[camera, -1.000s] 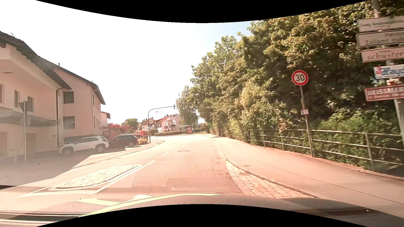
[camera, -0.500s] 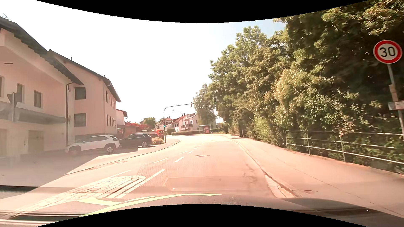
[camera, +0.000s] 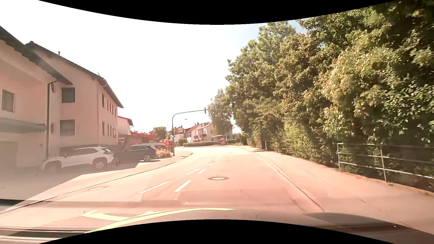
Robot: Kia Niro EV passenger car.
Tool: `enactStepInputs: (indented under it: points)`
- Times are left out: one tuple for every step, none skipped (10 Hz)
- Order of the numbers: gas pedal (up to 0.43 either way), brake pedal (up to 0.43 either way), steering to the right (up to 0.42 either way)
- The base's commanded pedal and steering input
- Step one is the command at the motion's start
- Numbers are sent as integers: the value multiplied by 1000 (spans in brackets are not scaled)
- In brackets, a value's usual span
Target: Follow the waypoints while adhering to traffic rules and regulations
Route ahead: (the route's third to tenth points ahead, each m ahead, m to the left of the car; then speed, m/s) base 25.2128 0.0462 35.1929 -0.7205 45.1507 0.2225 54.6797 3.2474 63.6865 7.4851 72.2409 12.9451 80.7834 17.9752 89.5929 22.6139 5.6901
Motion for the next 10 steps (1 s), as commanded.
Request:
enactStepInputs:
  points:
    - [177,0,52]
    - [177,0,55]
    - [177,0,56]
    - [189,0,56]
    - [197,0,56]
    - [197,0,56]
    - [197,0,56]
    - [197,0,56]
    - [197,0,56]
    - [197,0,53]
